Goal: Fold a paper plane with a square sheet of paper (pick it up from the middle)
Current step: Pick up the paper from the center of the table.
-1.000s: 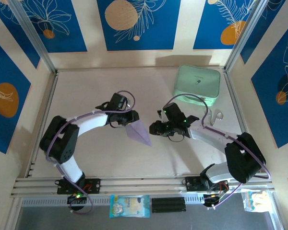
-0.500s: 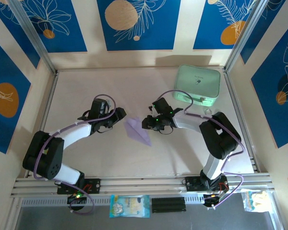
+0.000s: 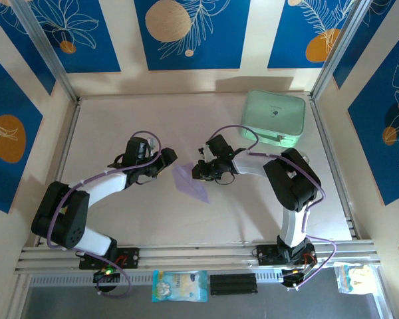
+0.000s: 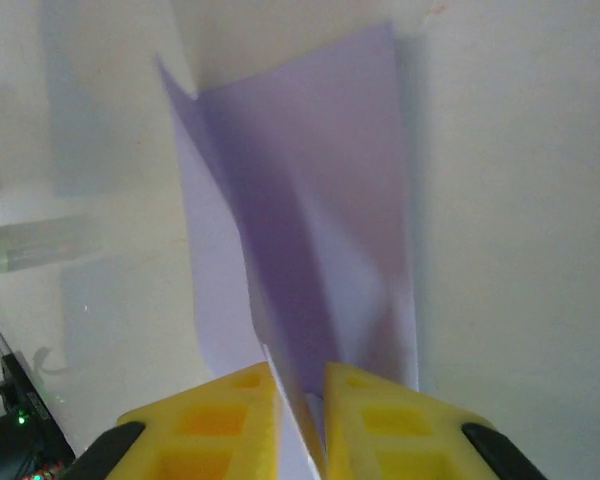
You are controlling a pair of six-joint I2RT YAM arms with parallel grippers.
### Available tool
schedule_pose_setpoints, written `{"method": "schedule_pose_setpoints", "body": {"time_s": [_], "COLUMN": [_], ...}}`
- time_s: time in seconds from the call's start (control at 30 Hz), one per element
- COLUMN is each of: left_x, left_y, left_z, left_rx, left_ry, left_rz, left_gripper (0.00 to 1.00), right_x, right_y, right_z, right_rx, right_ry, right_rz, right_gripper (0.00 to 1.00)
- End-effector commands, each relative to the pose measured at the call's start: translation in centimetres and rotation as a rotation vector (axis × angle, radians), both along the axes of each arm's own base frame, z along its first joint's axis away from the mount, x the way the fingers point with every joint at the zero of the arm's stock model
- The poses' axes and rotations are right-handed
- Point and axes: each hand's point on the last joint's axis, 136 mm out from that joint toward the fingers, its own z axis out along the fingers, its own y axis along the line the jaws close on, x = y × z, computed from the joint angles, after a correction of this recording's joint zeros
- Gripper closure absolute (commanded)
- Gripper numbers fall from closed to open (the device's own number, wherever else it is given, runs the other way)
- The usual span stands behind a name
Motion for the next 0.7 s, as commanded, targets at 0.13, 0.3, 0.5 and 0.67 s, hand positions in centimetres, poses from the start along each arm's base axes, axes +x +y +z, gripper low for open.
{"method": "schedule_pose_setpoints", "body": {"time_s": [0.13, 0.3, 0.5, 0.67], "left_x": [-0.4, -0.8, -1.7, -2.2], "left_y": [-0.8, -1.8, -3.6, -5.1], "left_z": [2.1, 4.9, 7.9, 9.4], "left_rx": [-0.081, -0.164, -0.278, -0.365], "left_ry": [-0.082, -0.175, -0.259, -0.296], "left_rz": [-0.071, -0.128, -0.204, -0.237], "left_gripper": [0.16, 0.10, 0.08, 0.07], "right_x": [1.1, 1.8, 2.1, 2.4], "right_y": [1.3, 0.4, -0.3, -1.0], "right_z": [3.7, 7.1, 10.8, 13.6], "right_rx": [0.159, 0.280, 0.389, 0.488], "right_ry": [-0.092, -0.137, -0.148, -0.140], "right_rz": [0.036, -0.012, -0.047, -0.090], "right_gripper": [0.97, 0.99, 0.99, 0.99]}}
